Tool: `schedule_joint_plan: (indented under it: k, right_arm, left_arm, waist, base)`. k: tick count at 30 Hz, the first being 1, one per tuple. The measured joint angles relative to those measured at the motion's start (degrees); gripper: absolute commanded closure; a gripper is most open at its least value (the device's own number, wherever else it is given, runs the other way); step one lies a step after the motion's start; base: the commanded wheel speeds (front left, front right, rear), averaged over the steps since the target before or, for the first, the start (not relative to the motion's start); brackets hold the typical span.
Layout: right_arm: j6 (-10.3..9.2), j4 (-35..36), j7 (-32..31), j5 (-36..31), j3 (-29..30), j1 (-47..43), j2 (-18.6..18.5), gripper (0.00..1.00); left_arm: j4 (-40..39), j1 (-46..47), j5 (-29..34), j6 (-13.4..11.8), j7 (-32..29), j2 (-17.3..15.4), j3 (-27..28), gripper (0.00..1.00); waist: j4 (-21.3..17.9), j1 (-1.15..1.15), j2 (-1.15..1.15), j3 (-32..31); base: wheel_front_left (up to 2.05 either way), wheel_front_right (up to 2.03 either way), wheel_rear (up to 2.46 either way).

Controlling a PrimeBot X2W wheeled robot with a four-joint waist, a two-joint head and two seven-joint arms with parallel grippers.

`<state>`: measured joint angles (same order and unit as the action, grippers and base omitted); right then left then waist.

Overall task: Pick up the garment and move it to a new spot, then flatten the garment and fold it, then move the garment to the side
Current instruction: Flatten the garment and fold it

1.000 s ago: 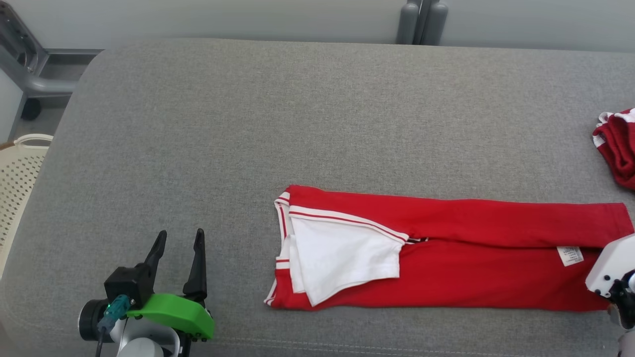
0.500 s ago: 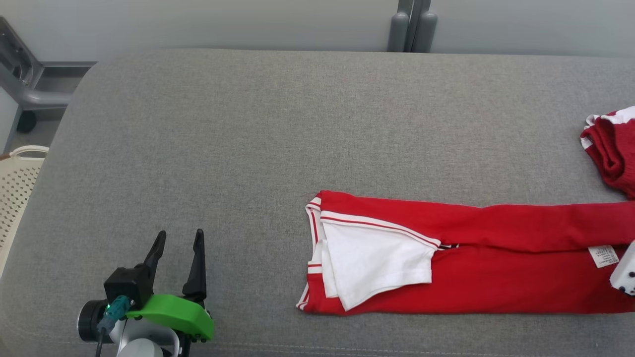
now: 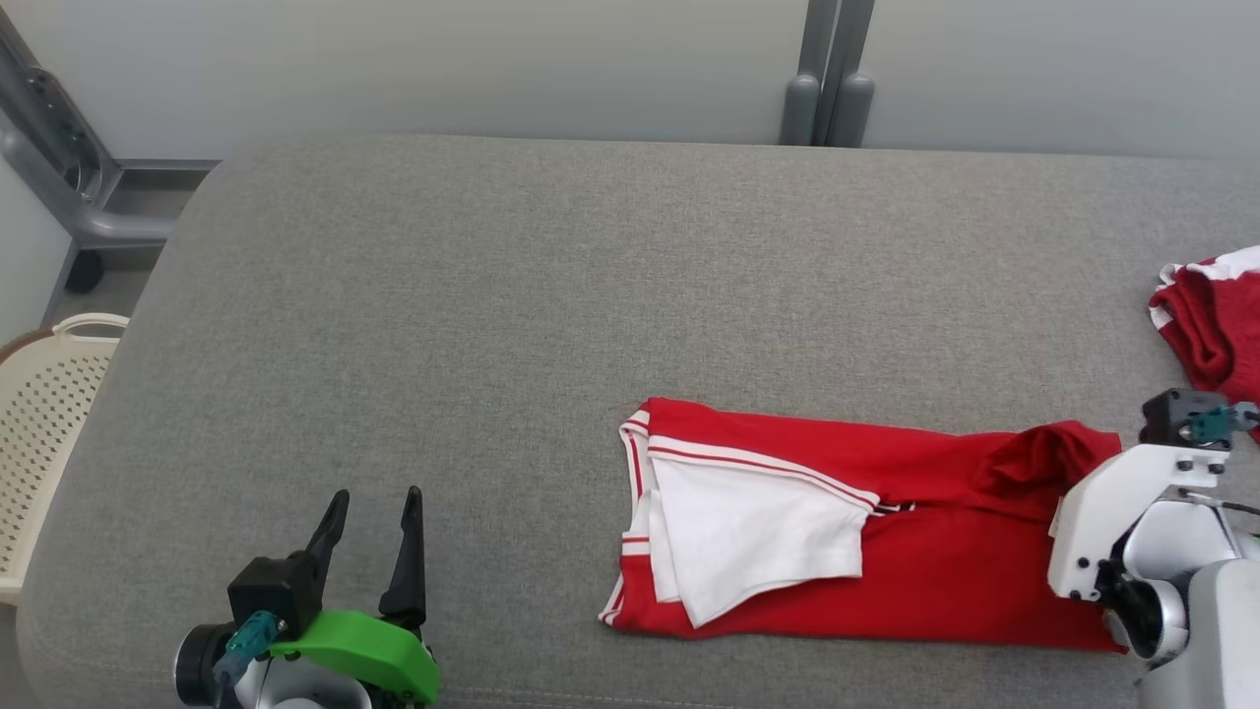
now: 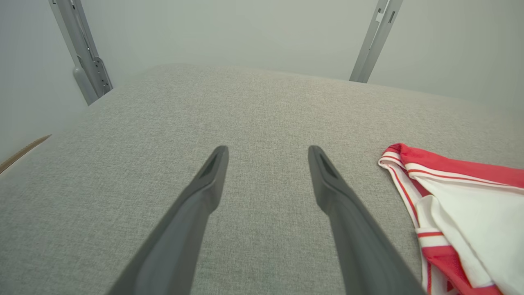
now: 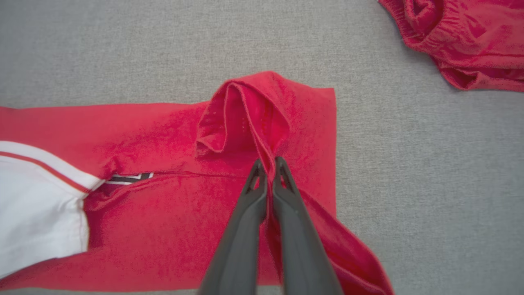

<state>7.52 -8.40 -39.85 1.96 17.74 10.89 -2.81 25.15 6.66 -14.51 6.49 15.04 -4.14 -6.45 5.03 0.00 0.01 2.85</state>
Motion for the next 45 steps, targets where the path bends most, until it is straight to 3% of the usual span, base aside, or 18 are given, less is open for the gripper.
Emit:
schedule_joint_plan:
  k: [8,27,45]
  right_arm:
    - [0.00,-5.97,0.76,5.67,-10.69,1.54,-0.01,1.00]
    - [-0.01,-19.82,10.44,22.88,-33.03,13.88,0.01,1.00]
    - [-0.03,-29.13,17.05,31.70,-44.10,21.34,-0.03,1.00]
  left_arm:
    - [0.41,-0.13,-0.12,0.13,0.00,0.14,-0.43,0.00]
    - [1.04,-0.09,-0.34,0.40,0.00,0.46,-0.88,0.00]
    - [1.44,0.52,-0.46,0.41,0.00,0.85,-1.40,0.00]
  waist:
    - [1.74,0.00,0.00,-0.83]
    - [5.69,0.00,-0.01,-0.51]
    - [7.52,0.00,0.00,0.53]
  base:
    - [0.00,0.00,0.00]
    - [0.00,0.00,0.00]
    - [0.00,0.00,0.00]
